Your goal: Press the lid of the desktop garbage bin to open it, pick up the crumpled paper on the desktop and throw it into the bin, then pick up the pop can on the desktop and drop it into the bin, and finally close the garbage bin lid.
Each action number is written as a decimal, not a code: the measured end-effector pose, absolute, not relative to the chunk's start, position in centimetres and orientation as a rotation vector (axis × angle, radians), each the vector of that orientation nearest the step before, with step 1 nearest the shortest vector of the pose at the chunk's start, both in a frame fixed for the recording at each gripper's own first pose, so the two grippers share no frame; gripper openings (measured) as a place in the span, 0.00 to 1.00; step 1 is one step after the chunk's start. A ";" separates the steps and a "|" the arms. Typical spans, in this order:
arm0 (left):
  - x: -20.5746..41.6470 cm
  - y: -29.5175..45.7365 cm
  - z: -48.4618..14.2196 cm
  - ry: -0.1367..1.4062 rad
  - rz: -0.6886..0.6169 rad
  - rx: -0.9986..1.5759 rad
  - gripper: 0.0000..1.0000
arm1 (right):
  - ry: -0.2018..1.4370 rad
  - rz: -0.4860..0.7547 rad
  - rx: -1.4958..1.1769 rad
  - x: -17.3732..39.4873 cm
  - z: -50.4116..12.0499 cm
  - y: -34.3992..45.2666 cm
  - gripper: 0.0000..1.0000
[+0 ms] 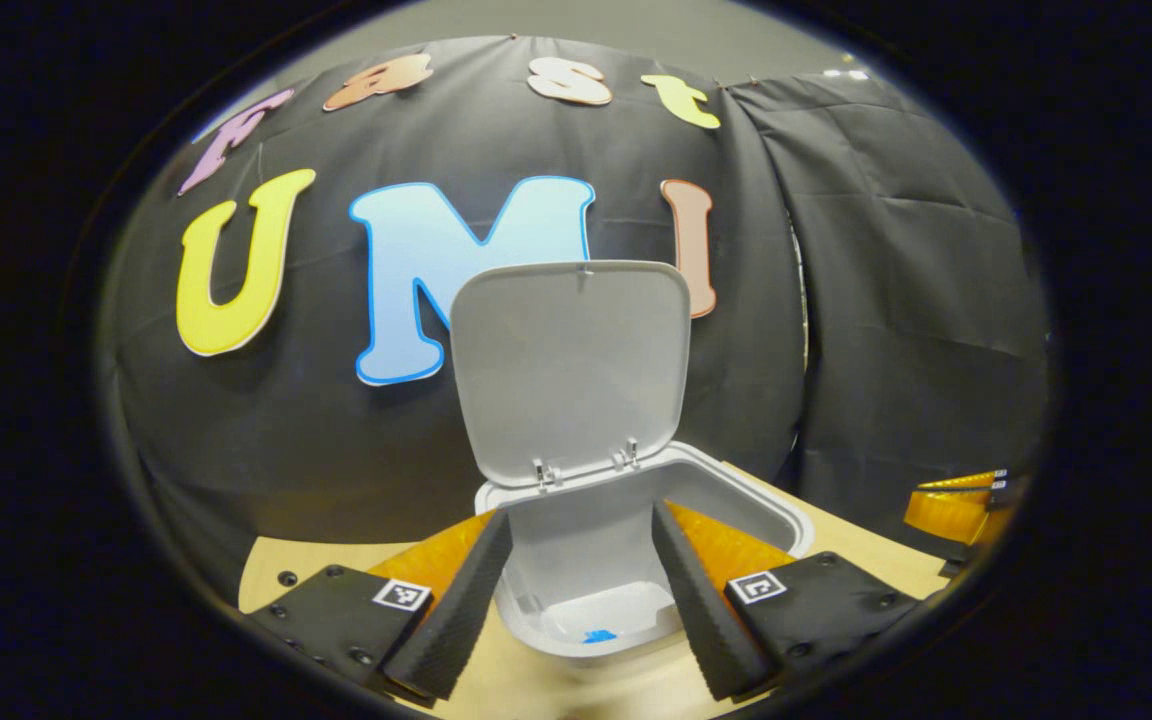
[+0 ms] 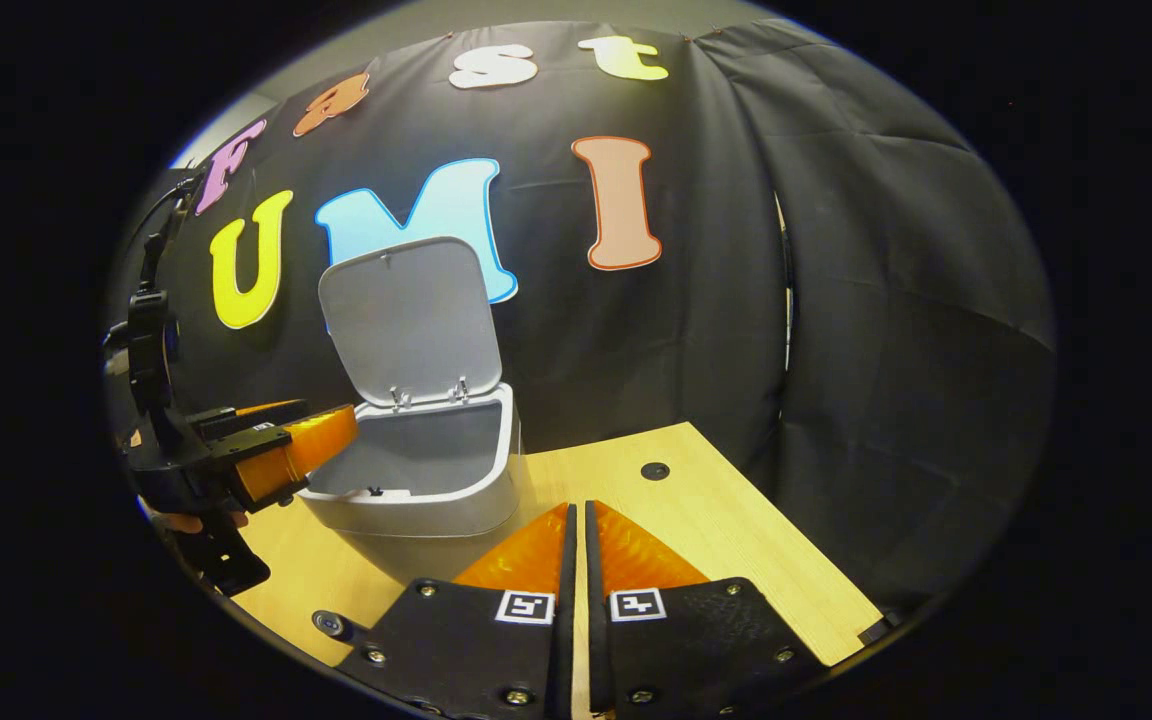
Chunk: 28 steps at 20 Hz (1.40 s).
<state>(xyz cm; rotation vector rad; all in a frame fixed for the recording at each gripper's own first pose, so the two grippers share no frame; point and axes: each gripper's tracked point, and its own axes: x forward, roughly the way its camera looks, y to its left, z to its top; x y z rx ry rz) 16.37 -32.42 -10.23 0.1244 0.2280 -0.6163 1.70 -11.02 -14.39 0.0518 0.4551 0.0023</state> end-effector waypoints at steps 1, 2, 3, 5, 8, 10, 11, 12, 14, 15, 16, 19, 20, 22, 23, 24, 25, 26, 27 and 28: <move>16.4 -32.0 -10.1 0.226 -0.612 0.122 0.95 | 0.457 0.007 0.051 1.6 -14.4 -10.8 0.06; 16.4 -31.6 -9.9 0.224 -0.605 0.120 0.97 | 0.457 0.013 0.050 1.6 -14.4 -10.4 0.06; 16.4 -31.1 -9.7 0.222 -0.598 0.118 0.97 | 0.459 0.021 0.049 1.6 -14.5 -10.0 0.06; 16.3 -30.1 -9.4 0.219 -0.585 0.110 0.97 | 0.464 0.042 0.046 1.3 -14.7 -9.0 0.06; 16.2 -28.4 -8.8 0.210 -0.559 0.107 0.97 | 0.471 0.083 0.040 0.9 -14.8 -7.1 0.06; 16.1 -27.0 -8.3 0.200 -0.539 0.109 0.95 | 0.476 0.114 0.036 0.7 -15.0 -5.7 0.06; 16.1 -26.1 -8.0 0.196 -0.529 0.110 0.95 | 0.478 0.130 0.034 0.5 -15.0 -5.0 0.06; 16.0 -25.3 -7.8 0.193 -0.517 0.112 0.95 | 0.481 0.145 0.033 0.4 -15.0 -4.2 0.06; 16.0 -23.5 -7.4 0.188 -0.490 0.114 0.95 | 0.486 0.176 0.032 0.2 -15.2 -2.8 0.06; 16.0 -22.6 -7.3 0.187 -0.477 0.113 0.97 | 0.489 0.191 0.031 0.1 -15.3 -2.1 0.06; 15.9 -21.7 -7.1 0.186 -0.464 0.113 0.97 | 0.493 0.206 0.029 -0.1 -15.5 -1.3 0.06; 15.7 -18.8 -6.7 0.181 -0.421 0.107 0.97 | 0.506 0.249 0.020 -0.5 -15.8 0.8 0.06; 15.8 -17.9 -6.6 0.181 -0.408 0.103 0.97 | 0.511 0.261 0.016 -0.7 -16.0 1.4 0.06; 16.0 -16.3 -6.4 0.181 -0.387 0.096 0.97 | 0.517 0.283 0.012 -0.9 -16.2 2.7 0.06; 16.1 -15.5 -6.4 0.179 -0.376 0.096 0.97 | 0.519 0.293 0.011 -1.0 -16.1 3.3 0.06; 16.1 -14.7 -6.3 0.177 -0.366 0.097 0.97 | 0.520 0.302 0.010 -1.1 -16.2 3.9 0.06; 16.0 -14.0 -6.3 0.176 -0.357 0.098 0.97 | 0.522 0.312 0.008 -1.1 -16.2 4.5 0.06; 16.1 -13.4 -6.1 0.174 -0.348 0.097 0.95 | 0.525 0.323 0.005 -1.3 -16.4 5.1 0.06; 16.1 -12.7 -6.1 0.173 -0.342 0.093 0.95 | 0.529 0.334 0.001 -1.4 -16.5 5.6 0.06; 16.1 -12.1 -6.1 0.173 -0.334 0.091 0.97 | 0.535 0.347 -0.003 -1.6 -16.7 6.2 0.06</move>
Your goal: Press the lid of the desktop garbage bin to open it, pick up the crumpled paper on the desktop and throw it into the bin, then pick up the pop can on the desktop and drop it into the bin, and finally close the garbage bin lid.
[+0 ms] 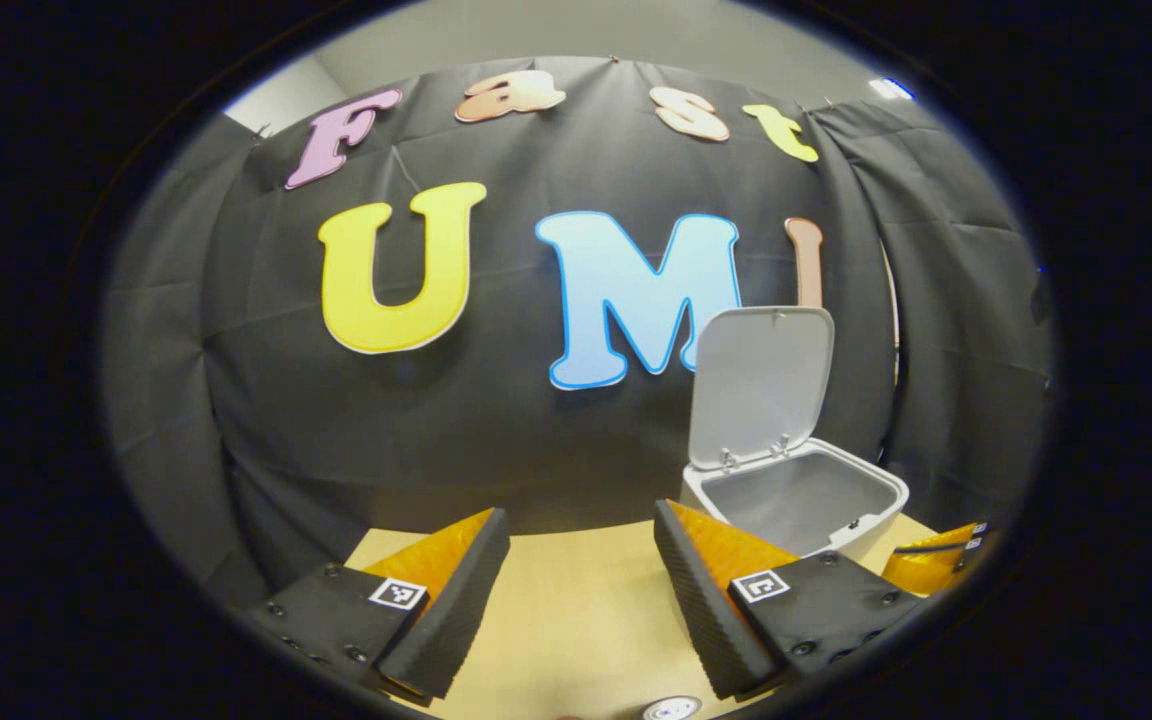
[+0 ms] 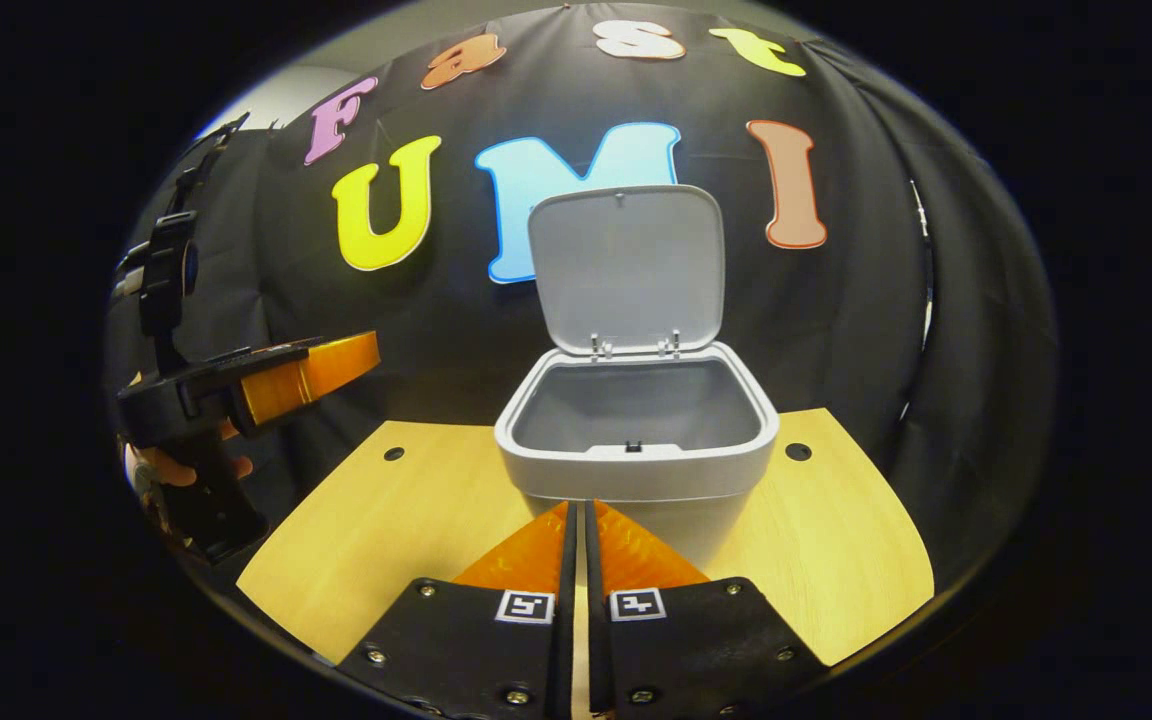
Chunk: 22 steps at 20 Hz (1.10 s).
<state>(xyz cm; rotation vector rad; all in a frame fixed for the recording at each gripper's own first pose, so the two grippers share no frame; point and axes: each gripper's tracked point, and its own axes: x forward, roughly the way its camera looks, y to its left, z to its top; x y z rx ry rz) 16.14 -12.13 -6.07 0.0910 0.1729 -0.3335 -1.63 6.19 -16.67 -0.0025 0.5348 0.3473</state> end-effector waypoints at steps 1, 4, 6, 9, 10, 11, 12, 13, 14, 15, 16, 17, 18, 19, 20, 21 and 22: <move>16.2 -11.5 -6.0 0.174 -0.326 0.090 0.97 | 0.541 0.360 -0.006 -1.8 -16.9 6.8 0.06; 16.3 -9.7 -6.2 0.180 -0.301 0.084 0.97 | 0.560 0.394 -0.020 -2.2 -17.6 8.3 0.06; 16.4 -8.6 -6.2 0.183 -0.284 0.082 0.97 | 0.571 0.418 -0.031 -2.4 -18.1 9.3 0.06; 16.4 -7.3 -6.4 0.186 -0.267 0.079 0.95 | 0.593 0.448 -0.045 -2.9 -19.0 10.4 0.06; 16.5 -7.0 -6.3 0.186 -0.262 0.076 0.96 | 0.601 0.458 -0.047 -3.2 -19.3 10.8 0.06; 16.5 -6.6 -6.3 0.185 -0.258 0.073 0.96 | 0.608 0.467 -0.049 -3.2 -19.4 11.1 0.06; 16.4 -6.4 -6.4 0.187 -0.254 0.070 0.97 | 0.614 0.478 -0.052 -3.4 -19.5 11.5 0.06; 16.3 -6.1 -6.5 0.187 -0.250 0.068 0.97 | 0.621 0.490 -0.055 -3.7 -19.8 11.8 0.06; 16.3 -5.9 -6.4 0.187 -0.247 0.065 0.95 | 0.632 0.505 -0.060 -4.0 -20.2 12.2 0.06; 16.2 -5.7 -6.4 0.187 -0.243 0.062 0.97 | 0.642 0.518 -0.065 -4.2 -20.5 12.5 0.06; 16.1 -5.4 -6.5 0.187 -0.240 0.060 0.97 | 0.649 0.529 -0.072 -4.5 -20.9 12.7 0.06; 16.0 -5.2 -6.5 0.187 -0.236 0.059 0.97 | 0.655 0.540 -0.079 -4.8 -21.2 13.0 0.06; 16.0 -5.1 -6.4 0.187 -0.234 0.057 0.97 | 0.662 0.553 -0.085 -5.4 -21.6 13.0 0.06; 15.9 -4.9 -6.4 0.188 -0.231 0.055 0.97 | 0.673 0.568 -0.087 -5.7 -21.9 13.2 0.06; 15.9 -4.6 -6.5 0.187 -0.227 0.055 0.97 | 0.684 0.582 -0.087 -6.0 -22.3 13.6 0.06; 15.8 -4.4 -6.4 0.186 -0.222 0.054 0.97 | 0.696 0.595 -0.089 -6.2 -22.6 13.8 0.06; 15.8 -4.1 -6.4 0.186 -0.217 0.053 0.97 | 0.704 0.605 -0.093 -6.5 -23.0 13.9 0.06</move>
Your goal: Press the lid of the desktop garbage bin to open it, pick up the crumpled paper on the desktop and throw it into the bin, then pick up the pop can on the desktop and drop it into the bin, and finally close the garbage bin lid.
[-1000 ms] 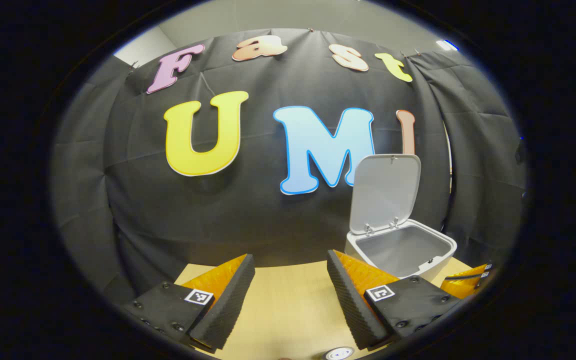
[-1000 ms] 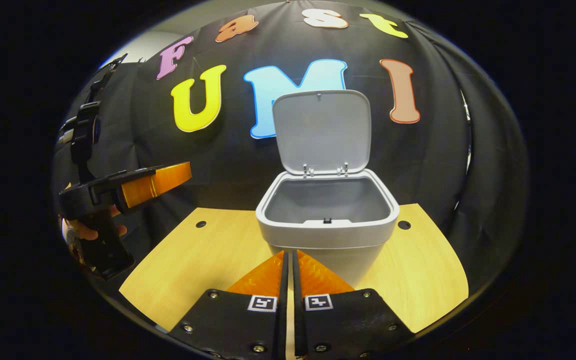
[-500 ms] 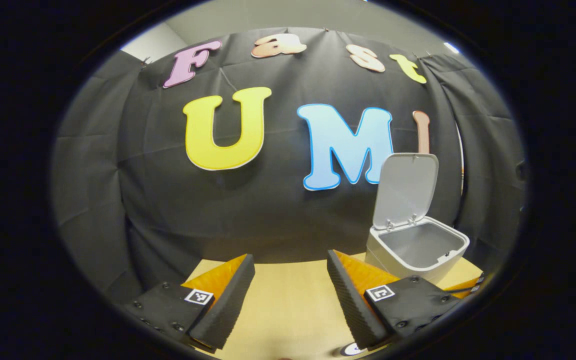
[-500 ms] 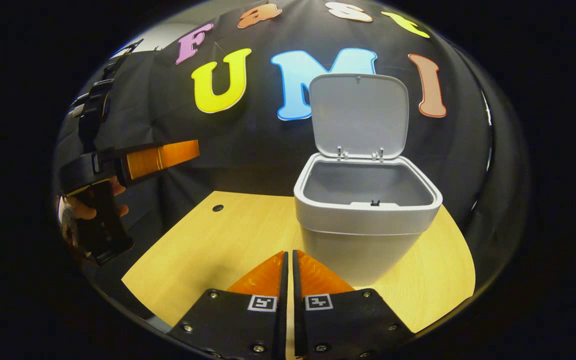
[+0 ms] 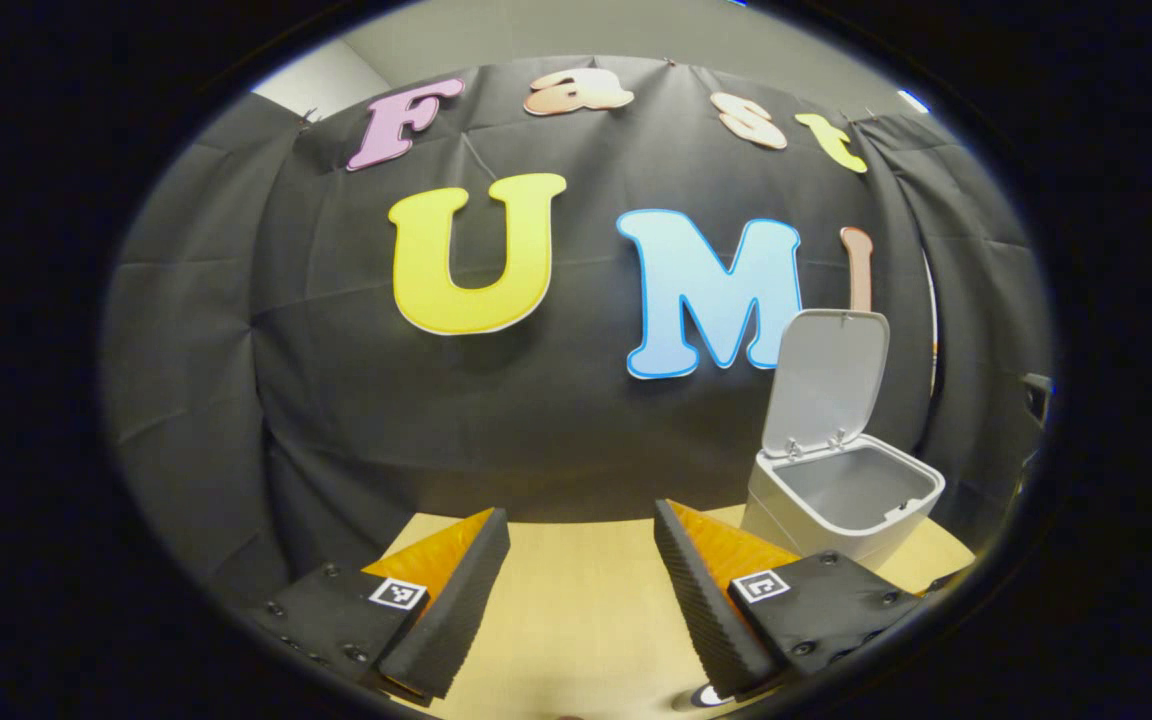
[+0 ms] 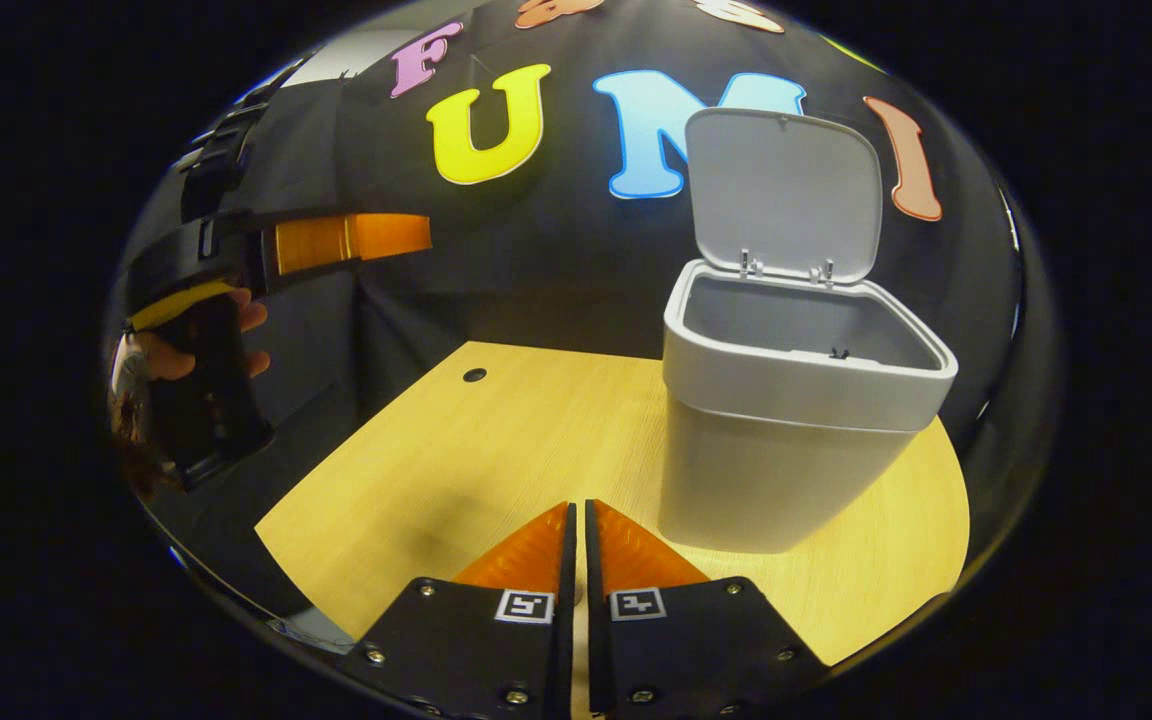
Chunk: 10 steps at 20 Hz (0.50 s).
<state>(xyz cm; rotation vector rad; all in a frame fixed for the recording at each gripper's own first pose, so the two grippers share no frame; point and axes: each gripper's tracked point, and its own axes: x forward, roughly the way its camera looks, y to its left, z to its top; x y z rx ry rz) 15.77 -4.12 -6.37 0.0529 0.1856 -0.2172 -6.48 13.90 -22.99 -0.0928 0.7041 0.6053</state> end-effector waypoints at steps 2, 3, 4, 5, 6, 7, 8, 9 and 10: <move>15.6 -3.8 -6.4 0.187 -0.212 0.047 0.97 | 0.721 0.632 -0.100 -7.0 -23.7 14.2 0.27; 15.7 -3.6 -6.4 0.187 -0.209 0.045 0.97 | 0.725 0.637 -0.111 -7.0 -24.0 14.2 0.31; 15.6 -3.4 -6.4 0.188 -0.204 0.043 0.95 | 0.737 0.654 -0.112 -7.1 -24.2 14.4 0.35; 15.7 -3.2 -6.5 0.188 -0.201 0.042 0.97 | 0.747 0.664 -0.115 -7.5 -24.7 14.5 0.39; 15.7 -3.0 -6.5 0.189 -0.196 0.041 0.95 | 0.755 0.675 -0.118 -7.7 -25.0 14.7 0.52; 15.7 -2.7 -6.6 0.190 -0.193 0.039 0.95 | 0.762 0.685 -0.120 -7.9 -25.3 15.0 0.57; 15.6 -2.6 -6.6 0.191 -0.190 0.036 0.97 | 0.766 0.692 -0.121 -8.1 -25.6 15.4 0.75; 15.4 -2.2 -6.9 0.192 -0.186 0.035 0.97 | 0.771 0.695 -0.128 -8.1 -26.1 15.6 0.86; 15.5 -2.2 -6.6 0.192 -0.184 0.034 0.97 | 0.779 0.701 -0.138 -8.4 -26.2 15.7 0.99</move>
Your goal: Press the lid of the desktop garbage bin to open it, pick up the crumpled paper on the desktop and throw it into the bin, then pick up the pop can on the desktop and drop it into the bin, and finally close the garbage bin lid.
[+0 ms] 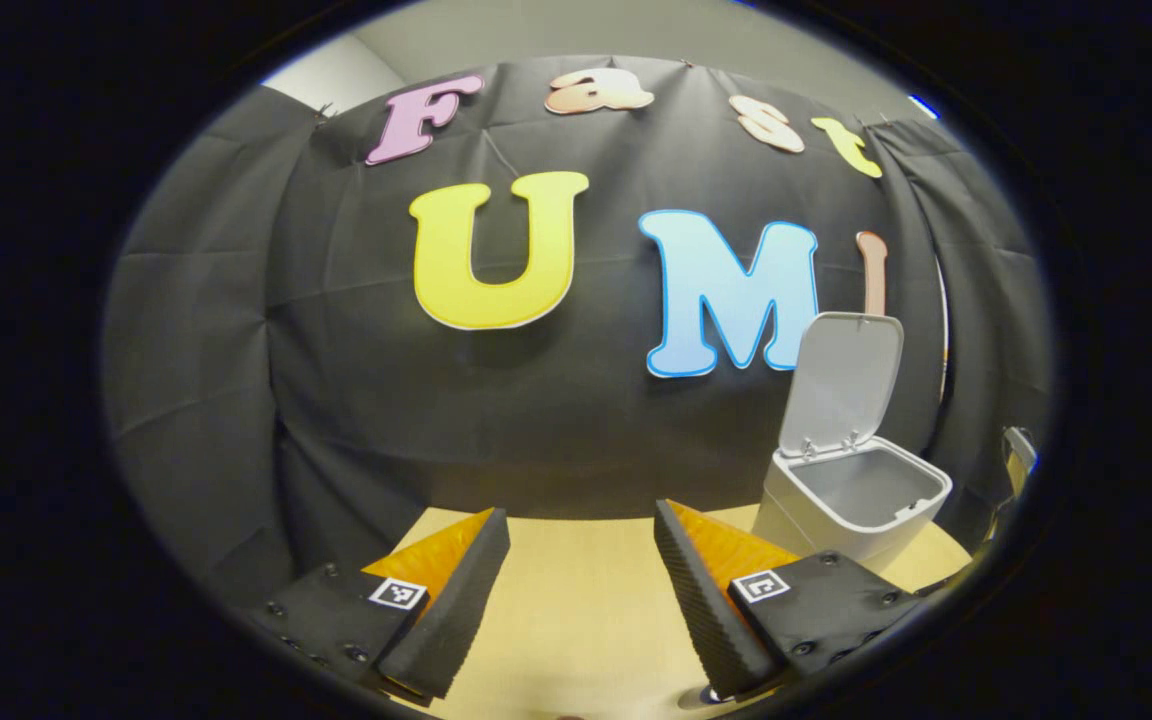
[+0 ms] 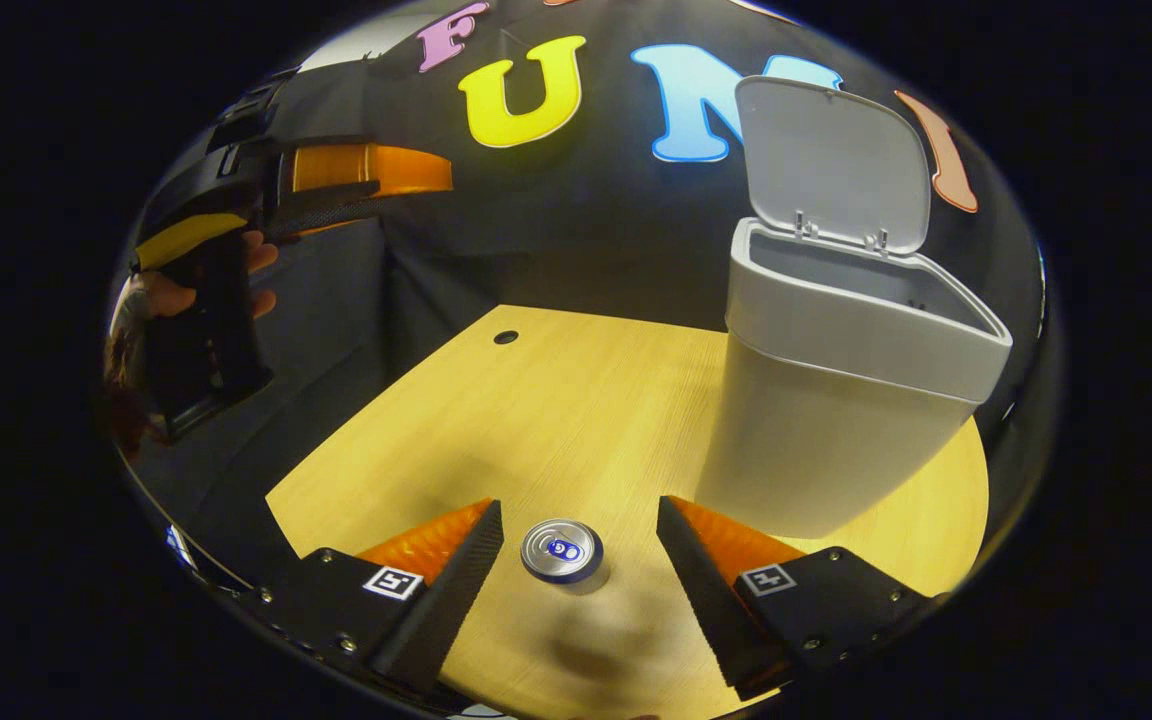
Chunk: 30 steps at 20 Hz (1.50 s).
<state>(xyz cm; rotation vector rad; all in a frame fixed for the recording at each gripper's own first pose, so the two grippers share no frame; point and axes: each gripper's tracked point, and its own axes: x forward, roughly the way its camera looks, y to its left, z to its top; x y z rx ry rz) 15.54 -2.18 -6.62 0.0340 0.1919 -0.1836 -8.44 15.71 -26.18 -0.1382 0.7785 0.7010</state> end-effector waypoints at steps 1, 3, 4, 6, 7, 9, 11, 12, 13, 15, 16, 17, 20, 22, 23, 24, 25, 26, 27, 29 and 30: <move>15.6 -2.0 -6.6 0.192 -0.182 0.035 0.97 | 0.788 0.707 -0.150 -8.5 -26.7 15.9 1.00; 15.8 -1.7 -6.6 0.191 -0.179 0.038 0.95 | 0.808 0.727 -0.168 -8.8 -27.8 16.4 0.99; 15.8 -1.6 -6.4 0.189 -0.179 0.039 0.95 | 0.820 0.736 -0.177 -9.0 -28.4 16.6 0.99; 15.9 -1.5 -6.5 0.189 -0.174 0.038 0.97 | 0.847 0.751 -0.193 -9.3 -29.8 17.0 0.99; 15.9 -1.2 -6.5 0.191 -0.172 0.038 0.97 | 0.861 0.758 -0.208 -9.4 -30.4 17.2 0.99; 16.1 -0.9 -6.6 0.196 -0.167 0.035 0.97 | 0.883 0.763 -0.240 -9.3 -31.7 17.3 0.99; 16.2 -0.7 -6.9 0.199 -0.163 0.033 0.96 | 0.898 0.765 -0.267 -9.2 -32.8 17.5 1.00; 16.1 -0.8 -6.9 0.200 -0.161 0.033 0.94 | 0.912 0.766 -0.276 -9.3 -33.3 17.5 1.00; 16.1 -0.7 -7.0 0.201 -0.162 0.033 0.93 | 0.927 0.770 -0.279 -9.3 -33.9 17.6 1.00; 16.1 -0.7 -7.1 0.204 -0.159 0.035 0.93 | 0.957 0.769 -0.288 -9.4 -34.8 17.5 1.00; 16.2 -0.5 -7.0 0.205 -0.158 0.035 0.93 | 0.968 0.769 -0.299 -9.5 -35.3 17.5 0.97; 16.2 -0.4 -7.0 0.206 -0.156 0.035 0.93 | 0.976 0.768 -0.314 -9.5 -35.9 17.5 1.00; 16.2 -0.3 -7.2 0.207 -0.152 0.031 0.93 | 1.002 0.764 -0.335 -9.4 -37.2 17.4 1.00; 16.2 -0.3 -7.2 0.207 -0.148 0.029 0.95 | 1.024 0.760 -0.334 -9.3 -37.8 17.3 1.00; 16.2 -0.2 -7.2 0.209 -0.146 0.029 0.93 | 1.030 0.758 -0.331 -9.1 -37.8 17.3 1.00; 16.2 -0.2 -7.3 0.210 -0.145 0.029 0.93 | 1.033 0.755 -0.329 -9.1 -37.5 17.4 0.99; 16.2 -0.1 -7.3 0.211 -0.144 0.030 0.93 | 1.030 0.750 -0.328 -9.0 -37.3 17.3 0.94; 16.1 -0.1 -7.3 0.212 -0.142 0.030 0.93 | 1.034 0.751 -0.324 -9.3 -37.3 17.2 0.86; 16.1 -0.2 -7.3 0.213 -0.142 0.030 0.93 | 1.033 0.751 -0.318 -9.2 -37.3 17.2 0.87; 16.3 -0.3 -7.4 0.213 -0.143 0.031 0.93 | 1.011 0.748 -0.307 -8.7 -36.6 17.2 0.86; 16.3 -0.4 -7.3 0.212 -0.143 0.033 0.96 | 0.998 0.748 -0.298 -8.5 -36.1 17.1 0.86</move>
